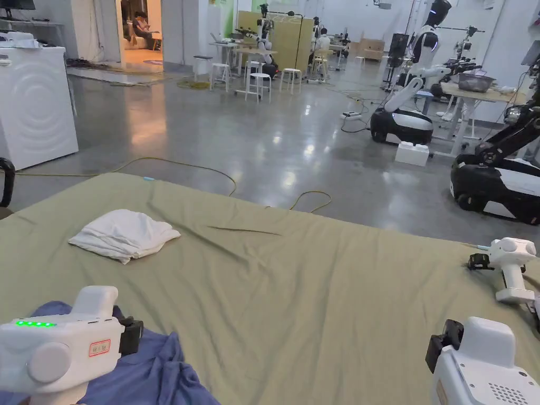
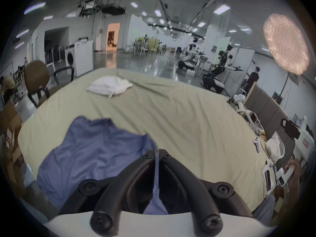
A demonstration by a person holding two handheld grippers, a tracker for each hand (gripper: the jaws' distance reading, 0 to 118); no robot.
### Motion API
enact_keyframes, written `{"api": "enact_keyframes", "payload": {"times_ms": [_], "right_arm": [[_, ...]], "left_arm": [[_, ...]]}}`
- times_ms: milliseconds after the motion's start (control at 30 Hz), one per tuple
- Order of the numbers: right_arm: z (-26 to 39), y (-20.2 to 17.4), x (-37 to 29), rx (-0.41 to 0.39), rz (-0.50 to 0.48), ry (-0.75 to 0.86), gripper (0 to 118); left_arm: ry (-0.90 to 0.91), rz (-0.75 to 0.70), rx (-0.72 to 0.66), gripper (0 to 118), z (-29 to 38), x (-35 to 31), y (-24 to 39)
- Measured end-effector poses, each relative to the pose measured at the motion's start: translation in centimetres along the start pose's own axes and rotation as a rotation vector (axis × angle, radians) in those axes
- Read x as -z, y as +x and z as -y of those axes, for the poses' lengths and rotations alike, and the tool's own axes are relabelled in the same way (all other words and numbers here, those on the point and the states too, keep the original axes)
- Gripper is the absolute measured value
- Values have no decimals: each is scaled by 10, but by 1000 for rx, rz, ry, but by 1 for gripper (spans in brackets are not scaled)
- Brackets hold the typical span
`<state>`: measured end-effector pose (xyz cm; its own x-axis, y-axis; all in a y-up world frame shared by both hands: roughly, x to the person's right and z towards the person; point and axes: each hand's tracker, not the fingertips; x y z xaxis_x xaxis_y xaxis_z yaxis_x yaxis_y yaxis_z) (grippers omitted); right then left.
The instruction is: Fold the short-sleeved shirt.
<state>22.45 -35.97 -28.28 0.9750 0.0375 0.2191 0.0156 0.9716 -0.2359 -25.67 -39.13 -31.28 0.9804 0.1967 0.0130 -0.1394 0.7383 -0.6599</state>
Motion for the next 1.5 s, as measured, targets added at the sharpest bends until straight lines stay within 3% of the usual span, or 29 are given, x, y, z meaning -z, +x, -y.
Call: {"api": "enact_keyframes", "payload": {"times_ms": [133,267,500,633,700,767,833,867,1000,1233,1500], "right_arm": [[1,-6,0,-8,-17,-3,3],[3,-16,2,-24,-44,-11,3],[13,-32,4,-42,-77,-36,3],[18,-37,3,-55,-85,-52,3],[21,-38,4,-63,-84,-61,3],[23,-40,4,-64,-85,-65,3],[24,-41,5,-64,-88,-74,3],[25,-41,5,-62,-91,-78,3],[26,-42,4,-67,-94,-80,3],[23,-37,3,-57,-88,-67,3],[18,-30,-4,-38,-79,-40,3]], "left_arm": [[-119,-86,-85,9,16,6,-50],[-238,-110,-162,71,32,20,-89],[-403,-206,-256,71,62,65,-115],[-453,-258,-229,69,83,90,-112],[-419,-305,-148,60,82,78,-92],[-404,-322,-93,23,84,76,-83],[-386,-293,-59,17,82,74,-79],[-379,-324,-34,4,82,73,-76],[-364,-302,-57,1,83,66,-83],[-164,-218,-118,1,51,28,-76],[35,-130,-80,1,-4,5,-56]]}}
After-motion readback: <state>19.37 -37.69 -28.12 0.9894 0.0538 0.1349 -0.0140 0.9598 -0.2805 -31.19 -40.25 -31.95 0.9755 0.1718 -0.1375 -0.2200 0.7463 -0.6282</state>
